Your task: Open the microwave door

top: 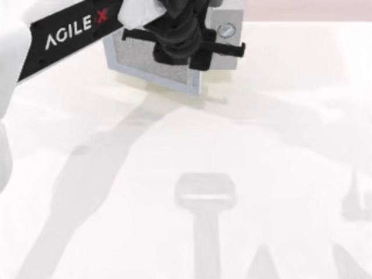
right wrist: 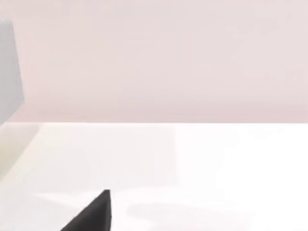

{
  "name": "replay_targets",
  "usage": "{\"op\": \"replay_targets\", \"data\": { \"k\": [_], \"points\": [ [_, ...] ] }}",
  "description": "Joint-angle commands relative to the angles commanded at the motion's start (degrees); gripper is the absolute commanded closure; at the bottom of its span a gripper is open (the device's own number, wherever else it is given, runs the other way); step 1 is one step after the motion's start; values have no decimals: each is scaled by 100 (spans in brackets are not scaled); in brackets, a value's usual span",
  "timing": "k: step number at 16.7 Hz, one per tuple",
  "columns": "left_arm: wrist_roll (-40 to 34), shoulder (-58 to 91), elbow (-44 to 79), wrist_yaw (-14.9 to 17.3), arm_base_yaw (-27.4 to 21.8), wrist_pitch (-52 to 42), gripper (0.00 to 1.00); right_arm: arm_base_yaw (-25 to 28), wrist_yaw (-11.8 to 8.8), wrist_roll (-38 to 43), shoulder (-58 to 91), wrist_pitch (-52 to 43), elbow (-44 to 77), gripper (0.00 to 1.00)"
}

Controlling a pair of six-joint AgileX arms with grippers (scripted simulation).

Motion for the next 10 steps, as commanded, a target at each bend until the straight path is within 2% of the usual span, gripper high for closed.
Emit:
{"op": "replay_targets", "data": {
  "k": [10],
  "points": [
    [-7,4,-27,44,-35,12,100,0,0,0,0,0,0,0]
  ]
}}
